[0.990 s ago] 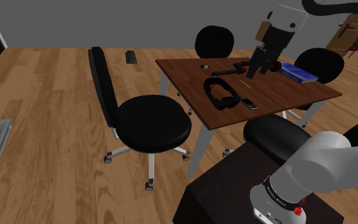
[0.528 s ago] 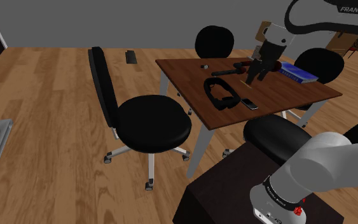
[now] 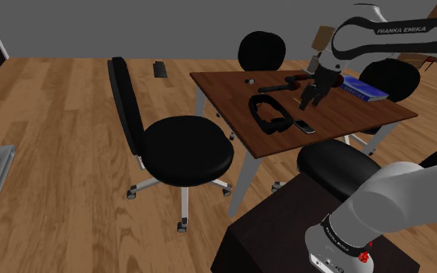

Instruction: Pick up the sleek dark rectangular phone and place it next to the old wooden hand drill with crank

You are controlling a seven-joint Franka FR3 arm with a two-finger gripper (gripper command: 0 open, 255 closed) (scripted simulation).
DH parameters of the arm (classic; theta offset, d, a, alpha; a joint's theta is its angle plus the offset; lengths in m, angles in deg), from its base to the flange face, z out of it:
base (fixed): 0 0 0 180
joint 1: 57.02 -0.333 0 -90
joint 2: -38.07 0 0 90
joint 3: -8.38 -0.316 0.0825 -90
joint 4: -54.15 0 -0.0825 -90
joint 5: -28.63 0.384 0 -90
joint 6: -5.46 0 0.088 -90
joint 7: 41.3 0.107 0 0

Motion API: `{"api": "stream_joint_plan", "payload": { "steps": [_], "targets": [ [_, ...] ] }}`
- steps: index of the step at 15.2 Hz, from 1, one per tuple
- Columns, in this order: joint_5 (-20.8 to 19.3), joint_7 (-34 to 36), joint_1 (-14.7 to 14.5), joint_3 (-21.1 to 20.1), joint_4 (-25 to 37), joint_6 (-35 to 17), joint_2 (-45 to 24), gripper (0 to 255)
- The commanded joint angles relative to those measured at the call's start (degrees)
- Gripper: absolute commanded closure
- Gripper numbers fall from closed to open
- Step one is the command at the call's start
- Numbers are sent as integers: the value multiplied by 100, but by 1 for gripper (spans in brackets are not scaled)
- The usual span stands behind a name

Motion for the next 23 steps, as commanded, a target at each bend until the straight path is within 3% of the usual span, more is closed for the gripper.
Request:
{"api": "stream_joint_plan", "payload": {
  "steps": [1, 7, 13, 23],
  "targets": [
    [-21, -230, 31, 244, 51, -278, -343, 0],
    [169, -975, 55, 933, 361, -990, -1467, 0],
    [844, -1944, 79, 1514, 920, -1548, -2831, 0],
    [1249, -2289, 113, 1555, 730, -2179, -3392, 0]
  ]
}}
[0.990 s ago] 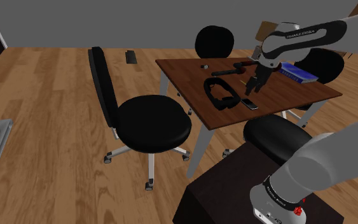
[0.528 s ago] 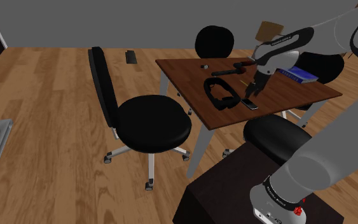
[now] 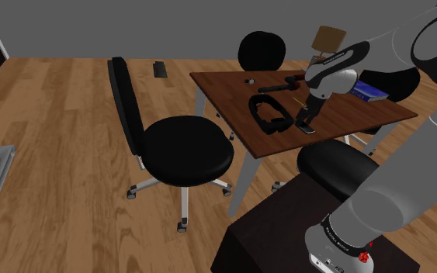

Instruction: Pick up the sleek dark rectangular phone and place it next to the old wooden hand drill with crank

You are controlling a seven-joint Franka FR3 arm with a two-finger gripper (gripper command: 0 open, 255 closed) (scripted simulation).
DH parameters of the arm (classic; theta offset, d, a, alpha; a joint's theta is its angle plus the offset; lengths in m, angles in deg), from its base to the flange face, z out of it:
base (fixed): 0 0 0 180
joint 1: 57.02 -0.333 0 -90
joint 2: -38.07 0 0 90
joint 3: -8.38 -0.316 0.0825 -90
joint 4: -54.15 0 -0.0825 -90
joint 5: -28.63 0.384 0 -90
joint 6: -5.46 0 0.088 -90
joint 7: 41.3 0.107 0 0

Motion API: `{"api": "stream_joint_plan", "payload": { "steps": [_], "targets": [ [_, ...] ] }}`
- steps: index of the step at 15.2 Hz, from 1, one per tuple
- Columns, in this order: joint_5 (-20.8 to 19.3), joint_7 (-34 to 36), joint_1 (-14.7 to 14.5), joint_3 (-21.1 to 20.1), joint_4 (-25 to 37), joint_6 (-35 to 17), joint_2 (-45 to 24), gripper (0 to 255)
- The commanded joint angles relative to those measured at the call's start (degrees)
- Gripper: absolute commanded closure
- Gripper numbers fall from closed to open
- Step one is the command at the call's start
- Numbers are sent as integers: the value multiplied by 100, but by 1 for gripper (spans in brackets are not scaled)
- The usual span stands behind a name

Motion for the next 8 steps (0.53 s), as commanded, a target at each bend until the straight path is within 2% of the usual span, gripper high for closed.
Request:
{"api": "stream_joint_plan", "payload": {
  "steps": [1, 6, 7, 8],
  "targets": [
    [14, -21, 6, 5, -16, -32, -17, 0],
    [14, -20, 6, 4, -15, -31, -16, 0],
    [14, -20, 6, 4, -15, -31, -16, 255],
    [14, -20, 6, 4, -15, -31, -16, 255]
  ]
}}
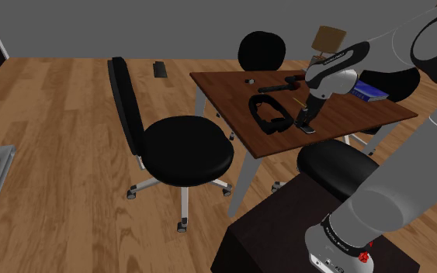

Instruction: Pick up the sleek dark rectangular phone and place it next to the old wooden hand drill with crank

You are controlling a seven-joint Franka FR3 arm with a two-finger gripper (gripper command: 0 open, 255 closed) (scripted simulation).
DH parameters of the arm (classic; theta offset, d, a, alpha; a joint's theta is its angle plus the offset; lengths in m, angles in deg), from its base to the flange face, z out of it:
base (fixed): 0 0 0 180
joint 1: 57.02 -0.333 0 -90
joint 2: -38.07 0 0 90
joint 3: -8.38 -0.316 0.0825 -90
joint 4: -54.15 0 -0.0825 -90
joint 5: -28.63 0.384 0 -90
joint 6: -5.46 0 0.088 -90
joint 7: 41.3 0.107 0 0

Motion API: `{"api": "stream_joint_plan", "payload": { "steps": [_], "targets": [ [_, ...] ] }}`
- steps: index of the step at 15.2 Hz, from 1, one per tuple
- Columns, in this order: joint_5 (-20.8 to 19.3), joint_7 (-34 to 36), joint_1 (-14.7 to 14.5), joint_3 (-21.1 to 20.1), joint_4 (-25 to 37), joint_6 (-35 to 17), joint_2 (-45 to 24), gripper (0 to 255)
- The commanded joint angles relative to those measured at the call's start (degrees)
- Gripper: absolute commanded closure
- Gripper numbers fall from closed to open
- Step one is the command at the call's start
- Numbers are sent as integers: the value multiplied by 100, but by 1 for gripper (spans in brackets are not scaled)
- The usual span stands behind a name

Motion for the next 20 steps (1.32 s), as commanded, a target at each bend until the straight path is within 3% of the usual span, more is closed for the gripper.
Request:
{"api": "stream_joint_plan", "payload": {
  "steps": [1, 8, 20],
  "targets": [
    [0, 0, -1, -2, -5, 3, -3, 255],
    [3, -2, -2, -2, -7, -2, -8, 255],
    [-440, 347, -18, -31, 400, 910, 612, 255]
  ]
}}
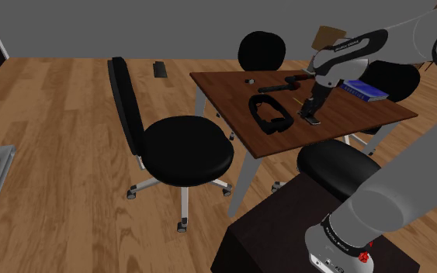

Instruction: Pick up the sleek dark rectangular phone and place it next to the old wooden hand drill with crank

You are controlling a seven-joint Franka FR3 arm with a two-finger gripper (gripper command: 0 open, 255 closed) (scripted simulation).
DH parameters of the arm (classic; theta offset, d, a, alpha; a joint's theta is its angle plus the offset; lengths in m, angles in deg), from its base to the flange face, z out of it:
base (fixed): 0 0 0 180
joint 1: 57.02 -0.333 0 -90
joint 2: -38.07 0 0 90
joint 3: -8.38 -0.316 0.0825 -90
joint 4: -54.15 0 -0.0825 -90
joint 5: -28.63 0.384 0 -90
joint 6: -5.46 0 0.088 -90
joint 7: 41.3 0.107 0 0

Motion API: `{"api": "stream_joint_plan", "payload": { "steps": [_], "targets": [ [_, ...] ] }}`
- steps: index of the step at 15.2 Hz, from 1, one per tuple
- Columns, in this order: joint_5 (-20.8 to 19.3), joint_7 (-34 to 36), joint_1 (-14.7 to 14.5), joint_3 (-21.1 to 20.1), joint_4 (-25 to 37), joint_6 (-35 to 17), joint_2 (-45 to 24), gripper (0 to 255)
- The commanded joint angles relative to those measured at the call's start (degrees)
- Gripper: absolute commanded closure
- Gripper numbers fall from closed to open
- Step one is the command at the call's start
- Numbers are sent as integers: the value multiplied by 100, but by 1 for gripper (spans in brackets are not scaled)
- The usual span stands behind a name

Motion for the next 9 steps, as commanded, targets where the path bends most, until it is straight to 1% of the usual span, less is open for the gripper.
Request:
{"api": "stream_joint_plan", "payload": {
  "steps": [1, 9],
  "targets": [
    [-71, 48, 4, -9, 73, 166, 109, 255],
    [-226, 186, 1, -67, 453, 783, 390, 255]
  ]
}}
